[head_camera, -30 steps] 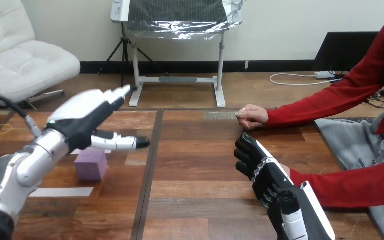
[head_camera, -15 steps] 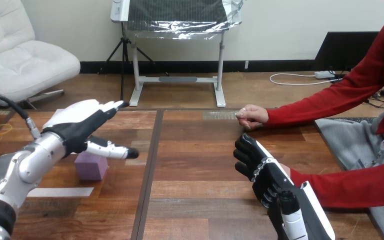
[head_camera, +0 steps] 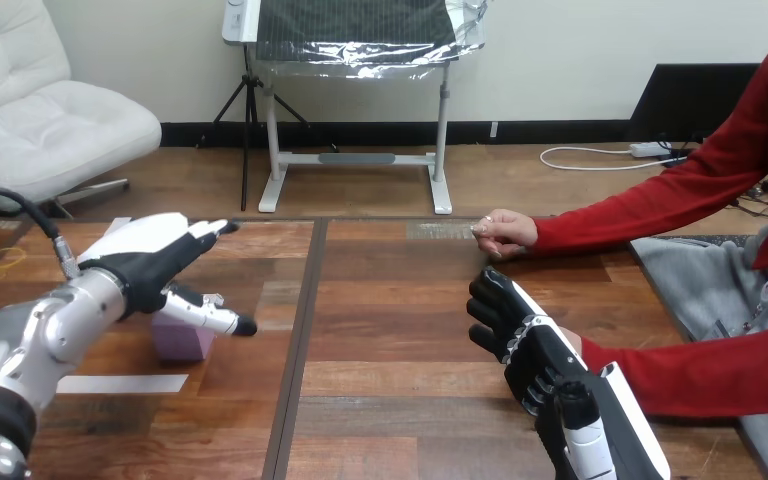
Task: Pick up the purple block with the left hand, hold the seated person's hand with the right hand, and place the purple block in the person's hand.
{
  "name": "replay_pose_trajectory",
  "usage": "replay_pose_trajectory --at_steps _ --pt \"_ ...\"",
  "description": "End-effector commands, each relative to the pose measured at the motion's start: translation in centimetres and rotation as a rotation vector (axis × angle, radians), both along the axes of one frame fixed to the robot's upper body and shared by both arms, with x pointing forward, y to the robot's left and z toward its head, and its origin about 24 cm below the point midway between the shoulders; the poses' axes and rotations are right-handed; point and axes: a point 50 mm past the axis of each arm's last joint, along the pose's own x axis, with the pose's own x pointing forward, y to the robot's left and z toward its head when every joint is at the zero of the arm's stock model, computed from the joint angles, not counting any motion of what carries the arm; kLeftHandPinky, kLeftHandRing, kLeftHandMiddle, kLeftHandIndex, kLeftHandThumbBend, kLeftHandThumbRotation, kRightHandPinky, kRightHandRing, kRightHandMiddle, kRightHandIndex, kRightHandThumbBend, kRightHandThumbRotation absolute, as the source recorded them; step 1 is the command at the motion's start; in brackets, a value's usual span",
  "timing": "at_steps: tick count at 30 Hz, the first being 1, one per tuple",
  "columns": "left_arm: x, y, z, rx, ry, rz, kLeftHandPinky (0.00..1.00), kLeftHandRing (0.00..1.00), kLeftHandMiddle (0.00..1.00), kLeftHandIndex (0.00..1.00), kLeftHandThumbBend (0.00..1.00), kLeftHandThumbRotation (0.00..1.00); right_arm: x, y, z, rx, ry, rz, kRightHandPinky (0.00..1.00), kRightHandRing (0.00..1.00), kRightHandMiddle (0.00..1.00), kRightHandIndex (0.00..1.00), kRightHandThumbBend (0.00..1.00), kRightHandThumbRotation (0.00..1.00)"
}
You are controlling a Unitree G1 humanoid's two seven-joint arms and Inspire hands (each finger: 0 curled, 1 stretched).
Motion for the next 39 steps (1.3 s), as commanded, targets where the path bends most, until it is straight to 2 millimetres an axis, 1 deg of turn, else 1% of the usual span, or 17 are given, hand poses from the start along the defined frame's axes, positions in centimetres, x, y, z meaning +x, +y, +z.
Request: replay_pose_trajectory --at_steps 1,8,17,23,32,33,39 --pt "1.8 -0.5 2.8 0.040 -0.059 -0.001 0.93 1.00 1.00 0.97 0.91 0.43 1.3 -0.1 1.5 0.006 -0.098 -0.009 0.93 0.95 0.94 0.93 0.80 1.00" --pt "1.8 0.0 2.6 0.067 -0.026 0.029 0.94 1.00 1.00 0.98 0.94 0.40 1.3 -0.1 1.5 0.002 -0.099 -0.011 0.92 0.94 0.94 0.92 0.80 1.00" --pt "1.8 0.6 2.4 0.062 0.013 0.068 0.95 1.00 1.00 0.97 0.97 0.32 1.2 -0.1 1.5 0.004 -0.099 -0.016 0.91 0.94 0.93 0.92 0.80 1.00" --pt "1.8 0.7 2.4 0.068 0.037 0.076 0.94 1.00 1.00 0.96 0.98 0.28 1.3 -0.1 1.5 0.010 -0.101 -0.012 0.91 0.94 0.93 0.92 0.80 1.00" --pt "1.9 0.6 2.5 0.082 0.064 0.085 0.86 0.97 0.99 0.94 0.99 0.22 1.3 -0.1 1.5 0.008 -0.099 -0.011 0.92 0.94 0.93 0.92 0.80 1.00" --pt "1.9 0.6 2.5 0.082 0.065 0.085 0.82 0.95 0.98 0.93 0.98 0.19 1.3 -0.1 1.5 0.008 -0.099 -0.011 0.92 0.94 0.93 0.92 0.81 1.00" --pt "2.0 0.5 2.6 0.099 0.075 0.086 0.74 0.90 0.95 0.91 0.97 0.14 1.4 -0.1 1.6 0.010 -0.100 -0.006 0.92 0.94 0.93 0.92 0.81 1.00"
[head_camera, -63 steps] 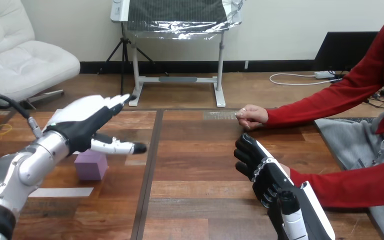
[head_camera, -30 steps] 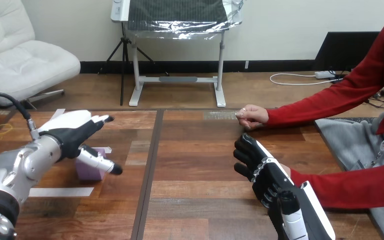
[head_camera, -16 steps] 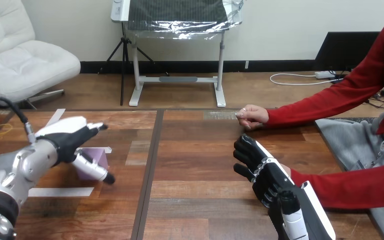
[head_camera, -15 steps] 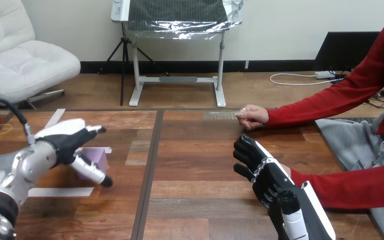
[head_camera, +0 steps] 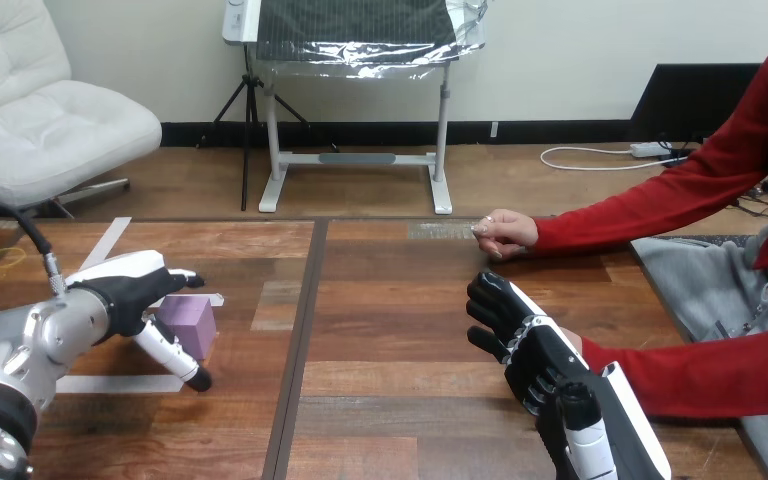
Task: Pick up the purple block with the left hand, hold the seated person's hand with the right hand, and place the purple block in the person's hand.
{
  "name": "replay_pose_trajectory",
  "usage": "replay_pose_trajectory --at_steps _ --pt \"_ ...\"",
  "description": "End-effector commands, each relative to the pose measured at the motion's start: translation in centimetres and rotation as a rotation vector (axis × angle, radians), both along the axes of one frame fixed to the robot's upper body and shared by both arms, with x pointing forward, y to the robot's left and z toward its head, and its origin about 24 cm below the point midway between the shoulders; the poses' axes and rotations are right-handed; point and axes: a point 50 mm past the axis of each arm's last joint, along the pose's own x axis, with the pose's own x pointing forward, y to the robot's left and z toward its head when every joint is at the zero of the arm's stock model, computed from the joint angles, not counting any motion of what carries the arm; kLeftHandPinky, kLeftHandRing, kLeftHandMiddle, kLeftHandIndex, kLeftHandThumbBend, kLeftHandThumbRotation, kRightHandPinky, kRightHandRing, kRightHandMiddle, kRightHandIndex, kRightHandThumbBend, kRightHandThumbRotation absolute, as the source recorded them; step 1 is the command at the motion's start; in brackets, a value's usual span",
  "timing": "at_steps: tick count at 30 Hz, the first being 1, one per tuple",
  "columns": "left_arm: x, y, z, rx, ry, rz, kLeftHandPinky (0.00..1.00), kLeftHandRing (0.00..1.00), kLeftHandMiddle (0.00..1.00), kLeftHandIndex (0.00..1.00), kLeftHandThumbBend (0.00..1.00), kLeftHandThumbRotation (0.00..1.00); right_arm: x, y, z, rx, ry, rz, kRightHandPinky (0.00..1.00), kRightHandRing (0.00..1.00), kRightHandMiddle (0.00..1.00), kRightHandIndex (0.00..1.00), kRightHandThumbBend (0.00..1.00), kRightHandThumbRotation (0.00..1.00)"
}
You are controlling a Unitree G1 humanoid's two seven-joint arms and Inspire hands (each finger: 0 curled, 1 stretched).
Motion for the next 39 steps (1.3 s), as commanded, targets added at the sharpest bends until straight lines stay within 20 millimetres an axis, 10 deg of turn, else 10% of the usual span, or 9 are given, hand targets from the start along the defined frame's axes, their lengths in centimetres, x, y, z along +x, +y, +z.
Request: replay_pose_trajectory --at_steps 1,12,39 --pt "2.4 -1.0 3.9 0.017 -0.110 -0.034 0.72 0.89 0.94 0.91 0.97 0.13 1.4 0.0 1.6 0.010 -0.100 -0.003 0.92 0.94 0.93 0.92 0.81 1.00" --pt "2.5 -1.3 3.8 0.060 -0.112 -0.049 0.56 0.77 0.86 0.86 0.93 0.02 1.4 -0.1 1.6 0.006 -0.102 -0.007 0.92 0.94 0.93 0.92 0.81 1.00" --pt "2.2 -2.0 2.9 0.055 -0.189 -0.097 0.54 0.65 0.73 0.74 0.74 0.00 1.2 -0.2 1.7 0.007 -0.110 -0.013 0.91 0.94 0.93 0.92 0.81 1.00"
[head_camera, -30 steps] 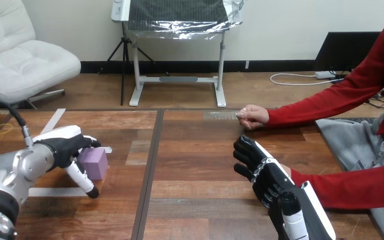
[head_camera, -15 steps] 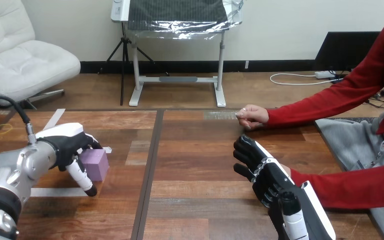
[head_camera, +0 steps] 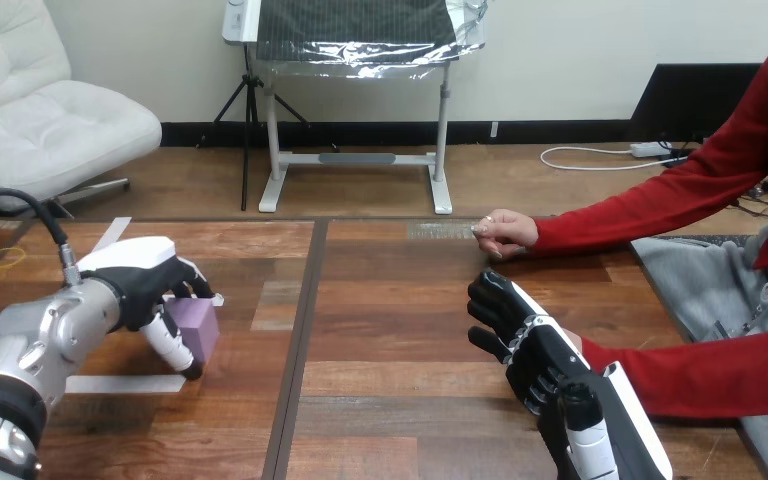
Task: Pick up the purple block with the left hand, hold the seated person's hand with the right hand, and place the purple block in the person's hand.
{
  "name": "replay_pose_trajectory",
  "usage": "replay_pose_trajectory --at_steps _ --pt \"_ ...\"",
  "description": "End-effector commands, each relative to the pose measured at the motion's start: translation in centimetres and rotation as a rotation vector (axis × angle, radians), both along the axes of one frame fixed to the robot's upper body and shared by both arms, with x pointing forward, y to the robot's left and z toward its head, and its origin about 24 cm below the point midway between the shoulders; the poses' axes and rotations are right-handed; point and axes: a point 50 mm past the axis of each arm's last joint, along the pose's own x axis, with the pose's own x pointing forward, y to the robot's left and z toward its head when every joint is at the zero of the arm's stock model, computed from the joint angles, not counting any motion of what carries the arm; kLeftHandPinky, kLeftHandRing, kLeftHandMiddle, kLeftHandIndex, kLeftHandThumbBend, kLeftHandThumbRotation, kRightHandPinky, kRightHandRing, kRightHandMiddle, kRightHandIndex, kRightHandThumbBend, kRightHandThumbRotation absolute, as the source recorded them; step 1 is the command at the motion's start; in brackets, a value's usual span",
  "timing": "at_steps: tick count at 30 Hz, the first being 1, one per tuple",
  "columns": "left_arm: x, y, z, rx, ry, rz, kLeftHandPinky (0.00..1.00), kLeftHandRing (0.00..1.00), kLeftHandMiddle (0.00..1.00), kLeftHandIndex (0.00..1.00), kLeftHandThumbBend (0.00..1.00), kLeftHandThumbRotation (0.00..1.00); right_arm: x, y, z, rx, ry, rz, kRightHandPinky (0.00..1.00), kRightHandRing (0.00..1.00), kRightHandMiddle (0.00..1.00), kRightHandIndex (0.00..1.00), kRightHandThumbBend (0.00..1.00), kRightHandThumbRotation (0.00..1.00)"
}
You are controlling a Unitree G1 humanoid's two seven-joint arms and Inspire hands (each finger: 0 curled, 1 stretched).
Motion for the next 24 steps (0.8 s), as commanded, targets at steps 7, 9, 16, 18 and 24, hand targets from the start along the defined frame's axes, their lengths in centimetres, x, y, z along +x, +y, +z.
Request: replay_pose_trajectory --at_steps 7,9,16,18,24 --pt "1.49 -1.20 2.30 -0.040 -0.141 -0.040 0.52 0.61 0.68 0.69 0.70 0.00 1.19 -0.11 1.75 0.010 -0.111 -0.008 0.91 0.94 0.93 0.92 0.81 1.00" --pt "1.46 -1.23 2.18 -0.048 -0.149 -0.034 0.51 0.59 0.65 0.66 0.68 0.00 1.19 -0.11 1.75 0.009 -0.111 -0.008 0.91 0.94 0.93 0.92 0.81 1.00" --pt "1.28 -1.34 1.94 -0.076 -0.191 -0.039 0.44 0.51 0.58 0.58 0.64 0.00 1.16 -0.08 1.75 0.008 -0.110 -0.008 0.91 0.94 0.93 0.92 0.80 1.00" --pt "1.22 -1.37 1.86 -0.086 -0.199 -0.039 0.39 0.46 0.53 0.54 0.63 0.00 1.16 -0.07 1.73 0.008 -0.110 -0.010 0.91 0.94 0.93 0.92 0.80 1.00" --pt "1.10 -1.37 1.71 -0.098 -0.212 -0.041 0.32 0.38 0.46 0.50 0.63 0.00 1.15 -0.01 1.70 0.014 -0.107 -0.010 0.91 0.94 0.93 0.92 0.80 1.00"
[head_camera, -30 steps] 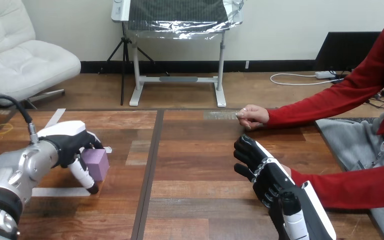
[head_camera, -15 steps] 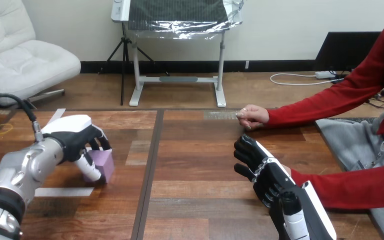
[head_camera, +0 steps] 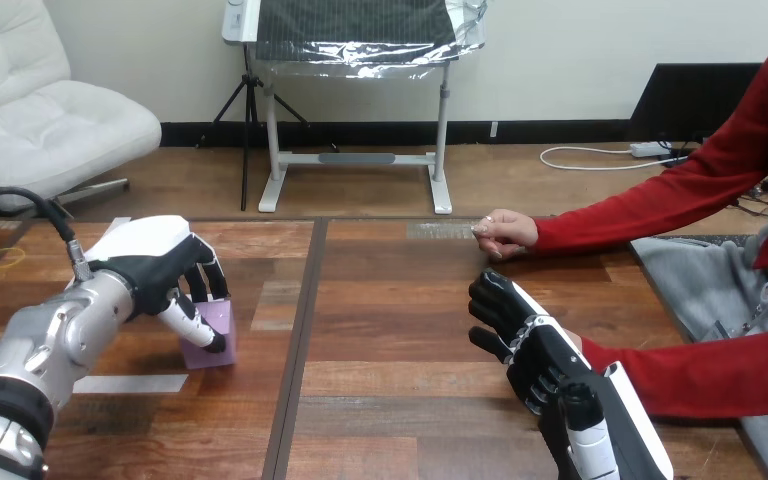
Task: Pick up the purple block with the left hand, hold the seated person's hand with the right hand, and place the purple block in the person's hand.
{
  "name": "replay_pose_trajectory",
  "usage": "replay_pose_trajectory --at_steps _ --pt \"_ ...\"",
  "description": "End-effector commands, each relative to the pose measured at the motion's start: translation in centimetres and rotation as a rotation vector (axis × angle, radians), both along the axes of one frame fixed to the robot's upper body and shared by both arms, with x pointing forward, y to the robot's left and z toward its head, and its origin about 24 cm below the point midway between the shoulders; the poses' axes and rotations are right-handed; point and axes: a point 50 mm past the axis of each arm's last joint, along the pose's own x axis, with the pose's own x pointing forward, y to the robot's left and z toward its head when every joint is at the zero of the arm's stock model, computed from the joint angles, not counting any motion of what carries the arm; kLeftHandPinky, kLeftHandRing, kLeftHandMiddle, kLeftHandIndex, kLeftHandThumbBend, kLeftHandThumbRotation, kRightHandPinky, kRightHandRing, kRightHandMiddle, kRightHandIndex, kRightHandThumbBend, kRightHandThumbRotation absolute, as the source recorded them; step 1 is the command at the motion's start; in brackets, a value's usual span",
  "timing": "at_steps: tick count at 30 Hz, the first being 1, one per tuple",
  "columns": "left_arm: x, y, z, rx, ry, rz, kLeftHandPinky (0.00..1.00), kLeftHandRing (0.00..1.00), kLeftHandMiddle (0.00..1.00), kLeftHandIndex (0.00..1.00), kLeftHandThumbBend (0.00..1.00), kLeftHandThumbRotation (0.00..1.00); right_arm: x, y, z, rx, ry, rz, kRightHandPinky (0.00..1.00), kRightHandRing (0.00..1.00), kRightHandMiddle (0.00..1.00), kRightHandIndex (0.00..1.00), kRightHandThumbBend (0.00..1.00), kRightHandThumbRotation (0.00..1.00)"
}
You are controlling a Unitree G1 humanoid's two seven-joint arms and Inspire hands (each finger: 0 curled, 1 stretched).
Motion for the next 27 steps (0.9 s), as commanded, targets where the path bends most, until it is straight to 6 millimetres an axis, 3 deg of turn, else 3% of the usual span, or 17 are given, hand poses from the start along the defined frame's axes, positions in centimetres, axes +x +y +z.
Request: replay_pose_trajectory --at_steps 1,18,27 --pt "0.86 -0.37 1.43 -0.035 -0.078 0.001 0.31 0.37 0.45 0.49 0.63 0.00 1.15 0.02 1.68 0.014 -0.106 -0.008 0.91 0.94 0.93 0.92 0.80 1.00" --pt "0.84 -0.34 1.50 -0.037 -0.088 -0.002 0.35 0.41 0.47 0.47 0.64 0.00 1.33 -0.13 1.55 -0.002 -0.106 -0.015 0.91 0.94 0.93 0.92 0.80 1.00" --pt "0.91 -0.52 1.74 -0.055 -0.109 -0.008 0.33 0.39 0.46 0.47 0.65 0.00 1.98 -0.76 1.63 -0.019 -0.107 -0.029 0.89 0.92 0.92 0.90 0.79 1.00"
